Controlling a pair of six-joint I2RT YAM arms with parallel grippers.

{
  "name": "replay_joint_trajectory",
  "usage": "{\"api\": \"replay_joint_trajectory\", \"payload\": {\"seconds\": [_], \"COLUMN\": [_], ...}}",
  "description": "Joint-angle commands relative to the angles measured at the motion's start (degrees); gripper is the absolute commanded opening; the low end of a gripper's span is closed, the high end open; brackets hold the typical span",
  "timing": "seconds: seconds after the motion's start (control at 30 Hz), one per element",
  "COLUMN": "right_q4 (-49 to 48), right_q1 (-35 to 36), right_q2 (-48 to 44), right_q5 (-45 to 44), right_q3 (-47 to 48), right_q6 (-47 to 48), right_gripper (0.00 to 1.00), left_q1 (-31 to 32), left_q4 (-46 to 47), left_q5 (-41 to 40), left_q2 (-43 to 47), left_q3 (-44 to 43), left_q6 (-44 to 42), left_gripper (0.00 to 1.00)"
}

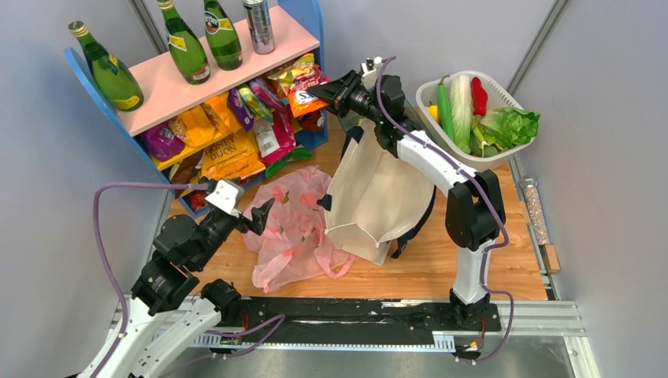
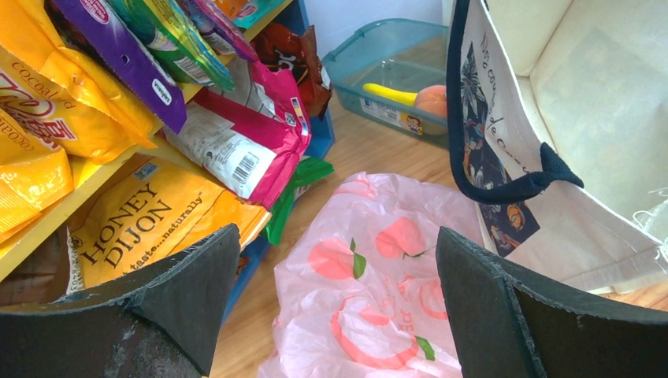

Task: Untie the knot of the grocery bags and take out the mixed food
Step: Place the fake candies on the shelf.

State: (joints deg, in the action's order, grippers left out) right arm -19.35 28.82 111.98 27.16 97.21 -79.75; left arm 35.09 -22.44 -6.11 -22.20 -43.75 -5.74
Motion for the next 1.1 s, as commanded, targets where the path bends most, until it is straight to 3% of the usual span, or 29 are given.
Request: {"api": "replay_joint_trajectory", "payload": {"seconds": [0.0, 0.53, 1.07], "right_q4": [-2.77, 3.61, 6.85], "right_q1": [0.36, 0.98, 2.47], "right_q2": [0.95, 10.61, 17.18], "right_q5": [-1.80, -3.04, -5.79], "right_q3": [2.20, 21.55, 34.72], "right_q6": [-2.47, 2.48, 5.16], "right_gripper": [0.00, 0.00, 0.00], "left_q1": [-0.23, -0.29, -0.21], "left_q4": [0.64, 0.83, 0.70], "left_q5": [0.48, 0.92, 1.94], "left_q2": [-0.14, 0.23, -0.20], "left_q3": [0.12, 0.72, 0.77], "left_q6": [-1.16, -1.52, -1.76], "left_gripper": [1.00, 1.00, 1.00]}}
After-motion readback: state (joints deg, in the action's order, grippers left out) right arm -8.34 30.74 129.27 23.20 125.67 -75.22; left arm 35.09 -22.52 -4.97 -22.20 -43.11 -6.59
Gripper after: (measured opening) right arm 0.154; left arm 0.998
